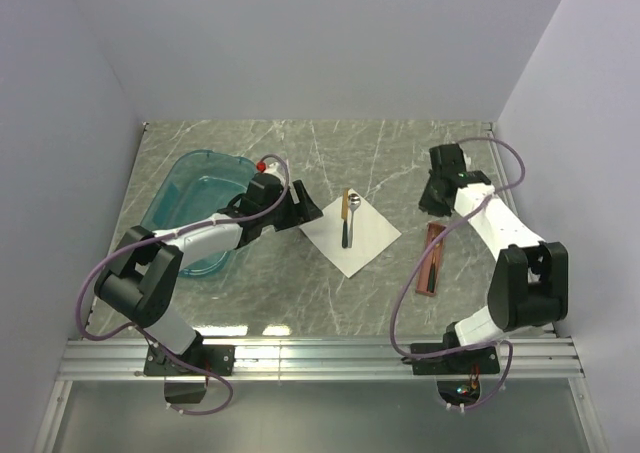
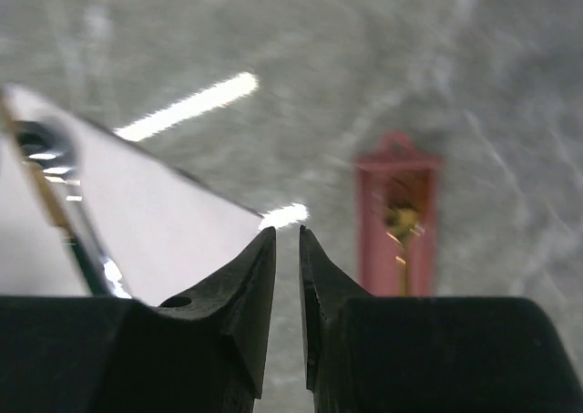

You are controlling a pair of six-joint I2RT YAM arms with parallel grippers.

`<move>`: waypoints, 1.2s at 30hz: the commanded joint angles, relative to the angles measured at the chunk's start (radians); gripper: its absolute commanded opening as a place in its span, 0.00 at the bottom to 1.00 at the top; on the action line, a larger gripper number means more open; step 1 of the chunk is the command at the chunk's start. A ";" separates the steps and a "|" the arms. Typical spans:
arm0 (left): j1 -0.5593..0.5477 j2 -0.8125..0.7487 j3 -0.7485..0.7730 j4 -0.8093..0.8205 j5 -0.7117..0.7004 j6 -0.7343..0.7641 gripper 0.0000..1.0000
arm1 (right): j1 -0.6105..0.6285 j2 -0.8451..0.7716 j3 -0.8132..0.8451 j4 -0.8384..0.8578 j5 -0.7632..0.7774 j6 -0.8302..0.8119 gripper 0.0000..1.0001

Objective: Place the utensils on the paper napkin and roll it up

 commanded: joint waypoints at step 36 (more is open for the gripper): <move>-0.022 -0.090 -0.070 0.094 0.060 -0.014 0.80 | -0.080 0.114 -0.252 -0.061 0.076 0.050 0.28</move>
